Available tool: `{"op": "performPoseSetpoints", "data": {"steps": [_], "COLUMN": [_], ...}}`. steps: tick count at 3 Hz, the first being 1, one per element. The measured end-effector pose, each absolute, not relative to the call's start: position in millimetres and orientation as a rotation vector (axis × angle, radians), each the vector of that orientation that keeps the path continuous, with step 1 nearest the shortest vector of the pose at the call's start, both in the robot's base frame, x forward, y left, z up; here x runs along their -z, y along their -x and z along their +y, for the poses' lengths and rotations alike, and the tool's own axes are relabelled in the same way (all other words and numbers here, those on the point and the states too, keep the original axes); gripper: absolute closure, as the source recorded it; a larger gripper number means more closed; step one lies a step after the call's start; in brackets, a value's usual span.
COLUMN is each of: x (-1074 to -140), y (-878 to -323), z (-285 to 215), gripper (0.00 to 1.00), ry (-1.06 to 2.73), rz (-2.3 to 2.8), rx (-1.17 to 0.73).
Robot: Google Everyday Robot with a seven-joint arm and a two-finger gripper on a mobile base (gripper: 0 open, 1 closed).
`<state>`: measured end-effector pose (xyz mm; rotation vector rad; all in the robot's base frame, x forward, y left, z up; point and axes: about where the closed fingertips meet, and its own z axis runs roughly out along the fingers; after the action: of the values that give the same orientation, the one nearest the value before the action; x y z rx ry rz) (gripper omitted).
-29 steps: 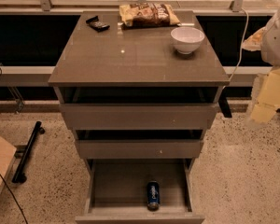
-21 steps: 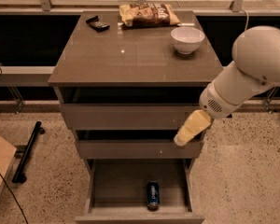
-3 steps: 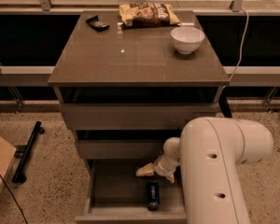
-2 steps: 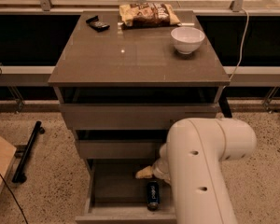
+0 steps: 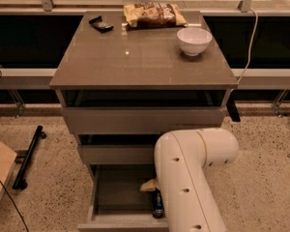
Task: Pick pepsi can from bottom drawer and place on counter
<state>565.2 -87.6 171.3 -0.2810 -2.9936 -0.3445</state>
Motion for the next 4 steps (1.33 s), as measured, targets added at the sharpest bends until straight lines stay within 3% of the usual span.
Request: {"op": "performPoseSetpoints", "data": {"steps": [2,3,4], "x": [-130,-129,-138], "y": [-560,-558,-558], "z": [-87,-87,-86], "gripper": [0.0,0.17,0.42], "ry": [0.358,0.372,0.37], "rz": [-2.911,-2.892,-2.892], "rx": [0.383,0.464,0.532]}}
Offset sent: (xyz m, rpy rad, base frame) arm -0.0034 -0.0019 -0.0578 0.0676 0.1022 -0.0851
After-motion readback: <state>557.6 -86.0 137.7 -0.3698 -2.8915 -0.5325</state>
